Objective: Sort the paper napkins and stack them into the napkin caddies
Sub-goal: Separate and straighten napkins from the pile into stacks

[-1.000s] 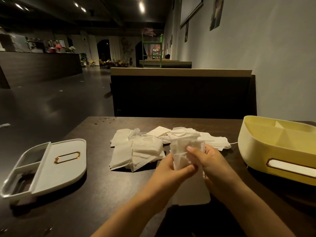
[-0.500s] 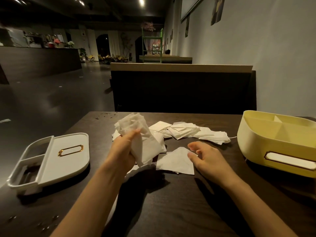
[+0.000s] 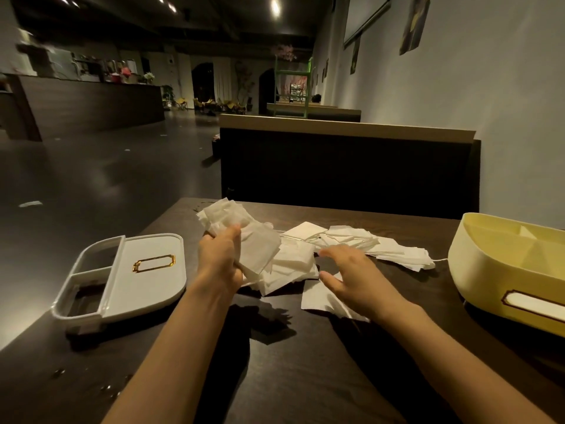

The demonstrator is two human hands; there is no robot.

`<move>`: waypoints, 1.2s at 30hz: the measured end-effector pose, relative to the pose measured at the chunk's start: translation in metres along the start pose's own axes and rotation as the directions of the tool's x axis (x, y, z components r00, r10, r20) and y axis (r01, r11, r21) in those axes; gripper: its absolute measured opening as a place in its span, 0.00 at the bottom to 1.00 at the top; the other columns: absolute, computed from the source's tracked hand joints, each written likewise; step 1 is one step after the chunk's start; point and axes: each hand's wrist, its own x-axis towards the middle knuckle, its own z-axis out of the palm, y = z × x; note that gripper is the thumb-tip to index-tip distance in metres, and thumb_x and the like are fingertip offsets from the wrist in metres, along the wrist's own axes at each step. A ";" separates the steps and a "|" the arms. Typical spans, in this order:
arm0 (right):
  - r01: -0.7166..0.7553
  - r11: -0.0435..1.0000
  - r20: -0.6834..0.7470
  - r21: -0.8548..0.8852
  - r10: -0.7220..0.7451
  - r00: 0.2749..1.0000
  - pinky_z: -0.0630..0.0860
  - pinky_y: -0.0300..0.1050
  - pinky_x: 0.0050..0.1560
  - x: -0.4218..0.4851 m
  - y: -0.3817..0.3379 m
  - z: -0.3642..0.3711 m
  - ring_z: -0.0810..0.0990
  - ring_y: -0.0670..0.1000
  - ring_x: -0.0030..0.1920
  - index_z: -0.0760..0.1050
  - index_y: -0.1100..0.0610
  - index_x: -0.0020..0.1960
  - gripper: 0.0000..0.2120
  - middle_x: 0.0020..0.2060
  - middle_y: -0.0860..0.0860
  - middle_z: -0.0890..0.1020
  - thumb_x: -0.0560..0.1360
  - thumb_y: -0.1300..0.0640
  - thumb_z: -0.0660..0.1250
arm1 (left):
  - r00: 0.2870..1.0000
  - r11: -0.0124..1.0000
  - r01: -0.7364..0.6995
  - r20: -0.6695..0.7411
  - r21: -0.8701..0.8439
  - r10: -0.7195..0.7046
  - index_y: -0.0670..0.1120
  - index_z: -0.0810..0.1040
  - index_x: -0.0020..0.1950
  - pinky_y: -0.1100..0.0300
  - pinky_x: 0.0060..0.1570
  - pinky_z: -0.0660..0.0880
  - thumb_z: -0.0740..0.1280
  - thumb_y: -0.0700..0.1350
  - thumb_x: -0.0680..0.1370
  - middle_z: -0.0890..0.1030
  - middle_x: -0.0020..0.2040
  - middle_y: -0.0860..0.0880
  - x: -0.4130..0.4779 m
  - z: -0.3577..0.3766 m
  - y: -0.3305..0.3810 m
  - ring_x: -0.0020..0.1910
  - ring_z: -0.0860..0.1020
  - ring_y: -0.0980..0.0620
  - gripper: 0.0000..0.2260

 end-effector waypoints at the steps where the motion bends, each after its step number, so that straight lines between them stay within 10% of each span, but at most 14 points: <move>1: 0.034 0.999 0.010 -0.025 -0.033 0.999 0.65 0.47 0.68 0.009 -0.005 0.002 0.67 0.51 0.66 0.65 0.52 0.70 0.21 0.67 0.50 0.70 0.79 0.50 0.60 | 1.000 1.000 0.004 0.005 0.007 -0.004 0.48 0.69 0.61 0.50 0.35 0.77 0.67 0.41 0.77 0.77 0.52 0.46 0.000 0.000 -0.001 0.49 0.78 0.46 0.14; 12: 0.129 0.976 -0.034 -0.178 -0.137 0.990 0.73 0.49 0.51 0.055 -0.014 0.029 0.76 0.56 0.51 0.78 0.57 0.51 0.10 0.48 0.54 0.81 0.77 0.60 0.58 | 0.999 0.999 -0.006 0.040 0.046 0.004 0.48 0.70 0.59 0.48 0.44 0.78 0.66 0.41 0.78 0.77 0.51 0.46 0.002 0.002 -0.008 0.50 0.78 0.46 0.11; 20: 0.209 0.954 0.241 -0.216 -0.156 0.958 0.70 0.50 0.54 0.050 -0.013 0.021 0.70 0.57 0.58 0.69 0.55 0.63 0.22 0.58 0.54 0.74 0.70 0.51 0.65 | 0.999 0.997 -0.028 0.048 0.077 0.025 0.50 0.71 0.50 0.49 0.42 0.78 0.65 0.40 0.78 0.76 0.49 0.47 0.002 0.002 -0.008 0.47 0.77 0.48 0.06; 25: 0.183 0.962 0.145 -0.204 -0.155 0.977 0.70 0.50 0.44 0.054 -0.008 0.027 0.73 0.57 0.51 0.72 0.57 0.50 0.07 0.49 0.55 0.79 0.76 0.59 0.56 | 0.999 0.996 -0.024 0.039 0.084 0.020 0.48 0.70 0.57 0.46 0.49 0.78 0.66 0.41 0.78 0.76 0.50 0.46 0.003 0.003 -0.009 0.49 0.77 0.47 0.10; 36: 0.212 0.968 -0.044 -0.132 -0.219 0.975 0.74 0.51 0.46 0.041 0.010 0.013 0.75 0.54 0.47 0.74 0.55 0.47 0.10 0.44 0.52 0.80 0.78 0.60 0.54 | 0.998 0.995 -0.034 0.049 0.093 0.029 0.47 0.70 0.57 0.49 0.44 0.78 0.65 0.40 0.78 0.76 0.49 0.46 0.000 0.006 -0.010 0.47 0.77 0.48 0.09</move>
